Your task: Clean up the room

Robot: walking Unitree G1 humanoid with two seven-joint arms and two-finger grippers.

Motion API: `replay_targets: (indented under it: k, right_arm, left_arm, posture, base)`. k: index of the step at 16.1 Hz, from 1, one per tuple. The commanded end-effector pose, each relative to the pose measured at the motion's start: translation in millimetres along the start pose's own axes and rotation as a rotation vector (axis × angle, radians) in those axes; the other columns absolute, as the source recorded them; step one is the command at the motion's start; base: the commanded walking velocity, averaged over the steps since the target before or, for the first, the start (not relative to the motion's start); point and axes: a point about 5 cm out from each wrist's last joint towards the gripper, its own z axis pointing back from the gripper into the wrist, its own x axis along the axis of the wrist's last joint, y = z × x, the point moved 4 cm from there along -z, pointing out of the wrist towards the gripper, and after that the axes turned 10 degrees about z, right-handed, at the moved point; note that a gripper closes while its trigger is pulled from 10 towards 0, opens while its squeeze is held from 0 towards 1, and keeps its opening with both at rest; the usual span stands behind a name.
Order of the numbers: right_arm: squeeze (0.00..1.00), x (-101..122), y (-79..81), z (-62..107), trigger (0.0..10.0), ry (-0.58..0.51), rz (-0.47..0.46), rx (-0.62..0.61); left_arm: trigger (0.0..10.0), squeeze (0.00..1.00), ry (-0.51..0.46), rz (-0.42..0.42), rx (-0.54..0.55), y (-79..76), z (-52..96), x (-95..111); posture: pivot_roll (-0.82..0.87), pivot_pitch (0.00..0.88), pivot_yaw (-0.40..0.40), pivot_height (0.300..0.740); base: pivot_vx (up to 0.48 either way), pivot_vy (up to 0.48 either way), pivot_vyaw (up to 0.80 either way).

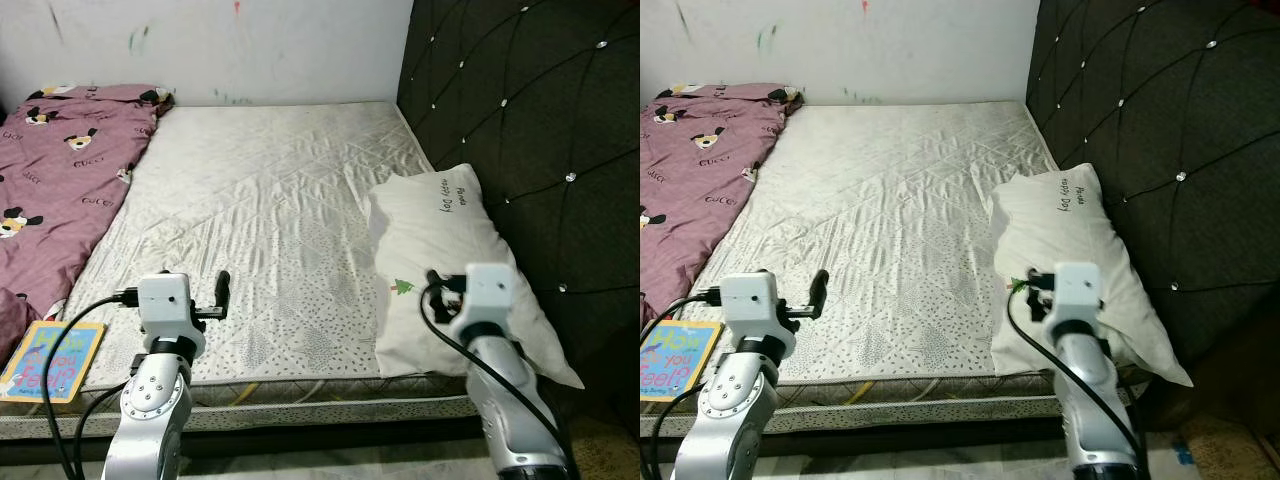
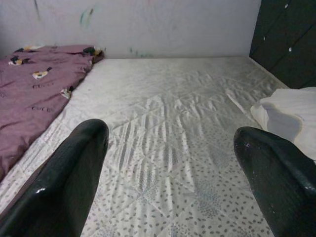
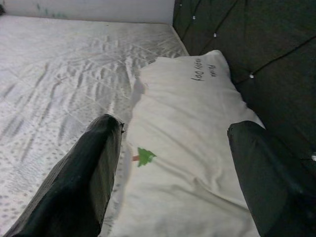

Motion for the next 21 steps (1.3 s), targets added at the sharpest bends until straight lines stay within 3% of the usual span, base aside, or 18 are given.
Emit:
replay_targets:
  k: [1,4,7,10,15,17,21]
  right_arm:
    - [0.0,5,-1.2,1.1,10.0,-0.018,-0.005,-0.005]
    - [0.0,10,2.4,-1.9,10.0,-0.011,-0.063,-0.009]
    - [0.0,24,10.6,-7.7,10.0,-0.053,-0.063,0.017]
    - [0.0,22,11.2,-8.9,10.0,-0.03,-0.088,0.022]
    - [0.0,22,17.1,-11.0,10.0,0.015,-0.217,0.064]
    - [0.0,20,21.4,-12.6,10.0,0.047,-0.204,0.077]
    - [0.0,33,35.6,-9.0,10.0,-0.019,-0.114,0.129]
  left_arm:
    - [10.0,0.0,-0.002,-0.008,0.022,6.8,3.5,1]
    - [10.0,0.0,0.008,0.012,0.028,8.4,3.3,-1]
    - [10.0,0.0,-0.006,0.023,0.024,4.9,-2.5,3]
    - [10.0,0.0,-0.002,0.029,0.027,5.6,-3.1,1]
    - [10.0,0.0,0.006,0.056,0.027,0.1,-6.2,-2]
    - [10.0,0.0,0.0,0.054,0.034,2.4,-6.1,-1]
    - [10.0,0.0,0.003,0.047,0.046,4.8,-5.0,-4]
  posture:
    - [0.03,0.038,0.019,0.74]
    - [0.03,0.04,0.018,0.74]
    - [0.03,0.028,0.008,0.74]
    - [0.03,0.02,0.008,0.74]
    - [0.02,0.014,0.005,0.74]
    - [0.02,0.018,0.0,0.74]
    - [0.02,0.024,0.002,0.74]
  base:
    - [0.0,0.0,0.0]
    - [0.0,0.0,-0.15]
    - [0.0,0.0,-0.49]
    - [0.0,0.284,0.0]
    - [0.0,0.469,0.0]
    - [0.0,0.48,0.0]
    - [0.0,0.48,0.0]
